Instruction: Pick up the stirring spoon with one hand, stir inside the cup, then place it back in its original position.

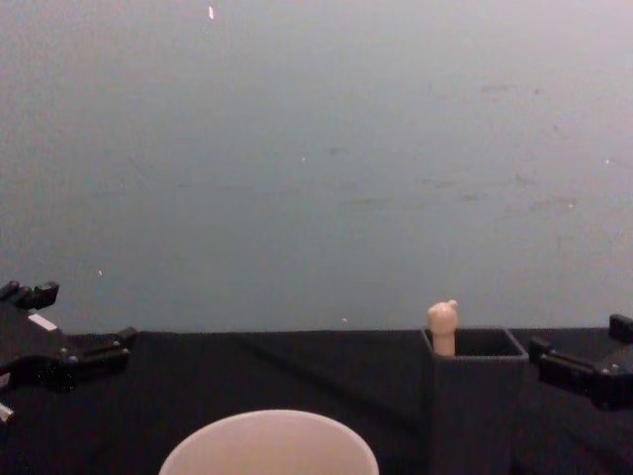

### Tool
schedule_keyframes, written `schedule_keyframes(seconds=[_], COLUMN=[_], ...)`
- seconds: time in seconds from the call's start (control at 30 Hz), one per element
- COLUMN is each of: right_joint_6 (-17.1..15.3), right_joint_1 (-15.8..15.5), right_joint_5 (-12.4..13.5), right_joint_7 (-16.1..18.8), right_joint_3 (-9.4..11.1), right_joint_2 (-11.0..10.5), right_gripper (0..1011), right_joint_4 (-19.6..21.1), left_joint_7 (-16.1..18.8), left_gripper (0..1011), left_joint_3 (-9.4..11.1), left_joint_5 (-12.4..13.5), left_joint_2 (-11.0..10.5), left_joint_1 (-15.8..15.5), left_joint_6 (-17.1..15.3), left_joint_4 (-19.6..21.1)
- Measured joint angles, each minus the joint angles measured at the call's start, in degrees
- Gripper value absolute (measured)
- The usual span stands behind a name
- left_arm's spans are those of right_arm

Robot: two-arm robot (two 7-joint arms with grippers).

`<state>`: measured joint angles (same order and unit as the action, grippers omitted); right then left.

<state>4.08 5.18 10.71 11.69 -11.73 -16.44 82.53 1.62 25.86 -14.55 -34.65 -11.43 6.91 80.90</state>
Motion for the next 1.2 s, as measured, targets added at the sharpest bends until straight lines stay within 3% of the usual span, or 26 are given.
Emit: schedule_keyframes(seconds=[1.2], right_joint_6=[0.2], right_joint_1=[0.0], right_joint_5=[0.3], right_joint_7=[0.0], right_joint_3=[0.0], right_joint_2=[-0.1], right_gripper=[1000], right_joint_4=[0.2], left_joint_7=[0.0], left_gripper=[1001], left_joint_3=[0.0], left_joint_5=[0.0], left_joint_2=[0.0], left_joint_1=[0.0], left_joint_6=[0.0], left_joint_4=[0.0])
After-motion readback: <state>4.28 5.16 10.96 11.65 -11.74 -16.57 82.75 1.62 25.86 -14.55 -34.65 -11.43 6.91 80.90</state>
